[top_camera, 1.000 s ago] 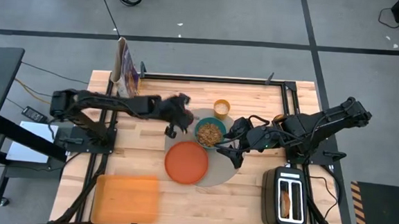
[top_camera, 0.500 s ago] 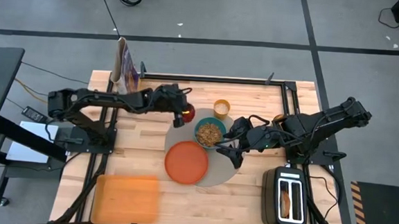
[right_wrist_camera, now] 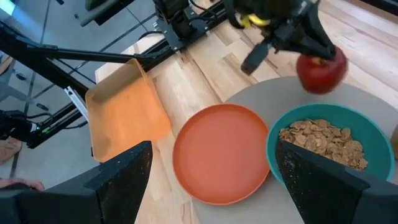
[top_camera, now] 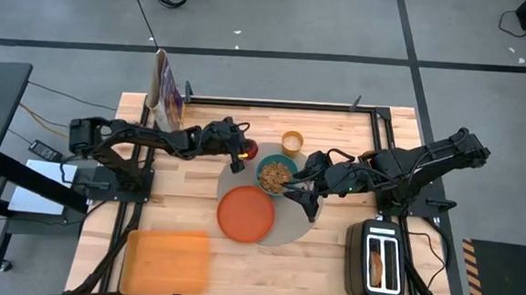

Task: Arrange a breakfast setting
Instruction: Put the apple on the placemat left side of the bowl

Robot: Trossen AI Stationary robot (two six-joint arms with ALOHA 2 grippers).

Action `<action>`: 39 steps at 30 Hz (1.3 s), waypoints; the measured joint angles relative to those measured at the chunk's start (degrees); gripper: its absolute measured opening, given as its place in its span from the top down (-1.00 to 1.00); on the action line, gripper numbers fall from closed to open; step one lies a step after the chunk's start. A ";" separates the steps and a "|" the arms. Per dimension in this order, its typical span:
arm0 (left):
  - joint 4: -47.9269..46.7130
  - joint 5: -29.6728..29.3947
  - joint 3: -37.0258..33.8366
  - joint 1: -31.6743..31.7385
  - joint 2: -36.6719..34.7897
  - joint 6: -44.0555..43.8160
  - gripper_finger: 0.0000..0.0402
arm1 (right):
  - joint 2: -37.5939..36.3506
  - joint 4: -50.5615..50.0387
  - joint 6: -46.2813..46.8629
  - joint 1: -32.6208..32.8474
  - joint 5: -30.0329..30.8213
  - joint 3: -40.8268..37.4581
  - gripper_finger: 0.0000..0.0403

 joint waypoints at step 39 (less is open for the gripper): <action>0.54 -2.26 0.14 -0.81 3.10 -1.35 0.54 | 0.00 0.79 3.05 -0.27 -9.05 0.00 -0.73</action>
